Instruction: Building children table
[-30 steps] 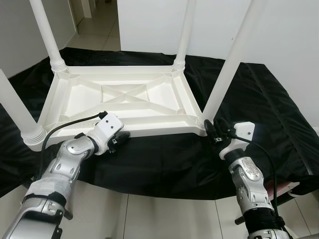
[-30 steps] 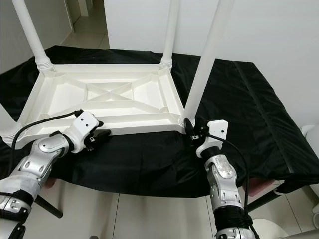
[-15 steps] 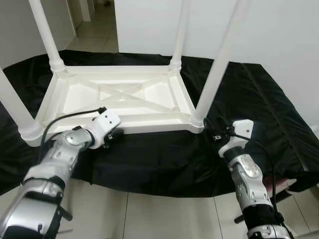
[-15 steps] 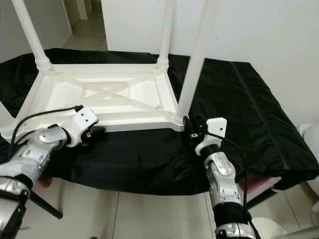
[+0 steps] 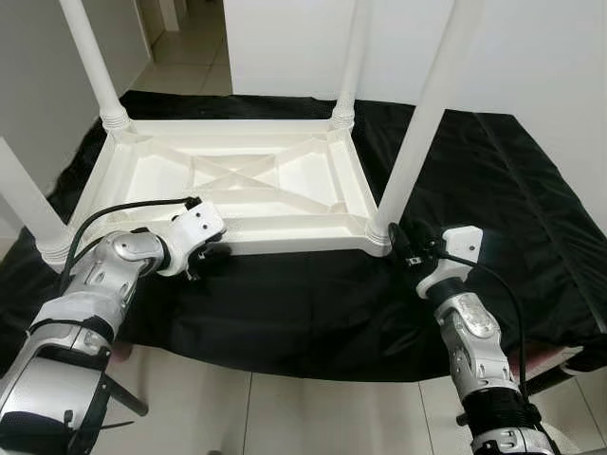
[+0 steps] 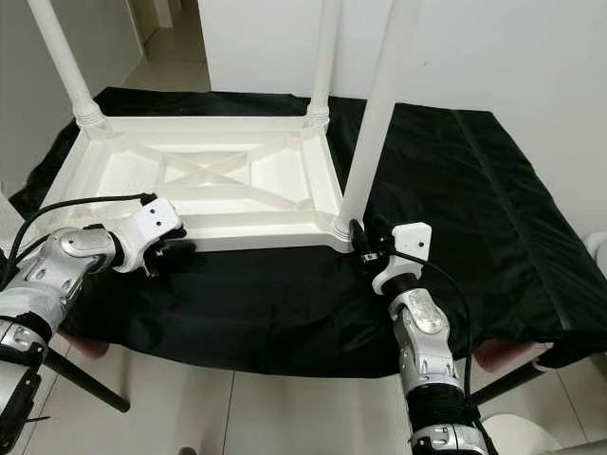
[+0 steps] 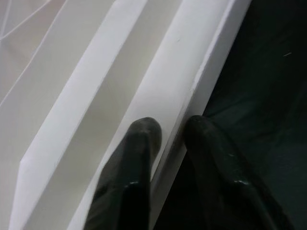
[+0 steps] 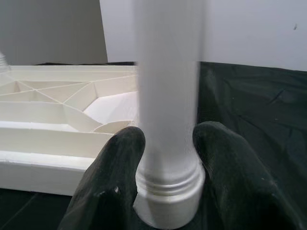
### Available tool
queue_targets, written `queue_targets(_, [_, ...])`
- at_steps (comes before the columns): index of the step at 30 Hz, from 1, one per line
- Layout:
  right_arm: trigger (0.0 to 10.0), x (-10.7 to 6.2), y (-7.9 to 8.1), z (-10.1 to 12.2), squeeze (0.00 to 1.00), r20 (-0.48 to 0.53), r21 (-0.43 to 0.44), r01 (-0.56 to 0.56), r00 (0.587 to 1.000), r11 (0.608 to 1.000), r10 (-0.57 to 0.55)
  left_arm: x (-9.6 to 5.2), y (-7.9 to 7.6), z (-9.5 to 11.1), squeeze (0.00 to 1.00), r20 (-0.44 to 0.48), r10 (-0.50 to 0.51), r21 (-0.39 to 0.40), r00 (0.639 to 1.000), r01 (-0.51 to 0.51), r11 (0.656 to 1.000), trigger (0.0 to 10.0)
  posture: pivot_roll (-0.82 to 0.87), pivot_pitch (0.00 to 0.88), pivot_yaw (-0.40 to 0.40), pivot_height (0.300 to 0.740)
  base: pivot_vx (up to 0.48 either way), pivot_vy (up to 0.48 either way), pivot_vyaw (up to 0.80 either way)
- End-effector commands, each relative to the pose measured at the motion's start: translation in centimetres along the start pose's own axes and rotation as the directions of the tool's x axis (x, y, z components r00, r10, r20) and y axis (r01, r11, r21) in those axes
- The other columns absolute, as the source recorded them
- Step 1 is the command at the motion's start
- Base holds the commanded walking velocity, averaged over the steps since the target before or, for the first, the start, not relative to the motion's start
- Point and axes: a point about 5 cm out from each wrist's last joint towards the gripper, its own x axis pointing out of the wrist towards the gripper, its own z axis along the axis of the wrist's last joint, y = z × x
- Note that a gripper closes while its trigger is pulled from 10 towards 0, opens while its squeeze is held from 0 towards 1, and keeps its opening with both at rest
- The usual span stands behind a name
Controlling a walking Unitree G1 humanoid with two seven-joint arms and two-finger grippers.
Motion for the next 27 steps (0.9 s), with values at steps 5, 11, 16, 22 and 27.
queue_targets(5, [10.0, -0.1, -0.2, -0.3, 0.0, -0.008, -0.005, 0.01, 1.0, 1.0, -0.01, 1.4, -2.6, 0.3, 0.0, 0.043, -0.179, -0.01, 0.983, 0.18, 0.984, 0.0, 0.02, 0.042, 0.013, 0.74, 0.0, 0.0, 0.0])
queue_targets(11, [10.0, 0.0, -0.2, -0.3, 0.0, -0.006, -0.007, 0.008, 1.0, 1.0, -0.008, 3.2, -4.4, 2.2, 0.0, 0.127, -0.185, -0.007, 0.975, 0.187, 0.982, 0.0, 0.02, 0.043, 0.015, 0.74, 0.0, 0.0, 0.0])
queue_targets(16, [10.0, -0.1, 0.2, -0.4, 0.0, -0.008, -0.008, 0.004, 1.0, 1.0, -0.004, 5.1, -6.2, 3.6, 0.0, 0.188, -0.143, -0.016, 0.972, 0.148, 0.989, 10.0, 0.01, 0.048, 0.015, 0.74, 0.0, 0.0, 0.0])
queue_targets(22, [10.0, -0.2, 0.4, -0.5, 0.0, -0.013, -0.005, 0.003, 1.0, 1.0, -0.003, 5.7, -6.8, 4.9, 0.0, 0.269, -0.089, -0.089, 0.959, 0.116, 0.989, 10.0, 0.01, 0.052, 0.016, 0.74, 0.0, 0.0, 0.0])
queue_targets(27, [10.0, -0.2, 0.7, -0.6, 0.0, -0.012, 0.0, 0.004, 1.0, 1.0, -0.004, 5.2, -6.5, 6.2, 1.0, 0.379, -0.009, -0.144, 0.925, 0.069, 0.987, 10.0, 0.01, 0.056, 0.019, 0.74, 0.0, 0.0, 0.0])
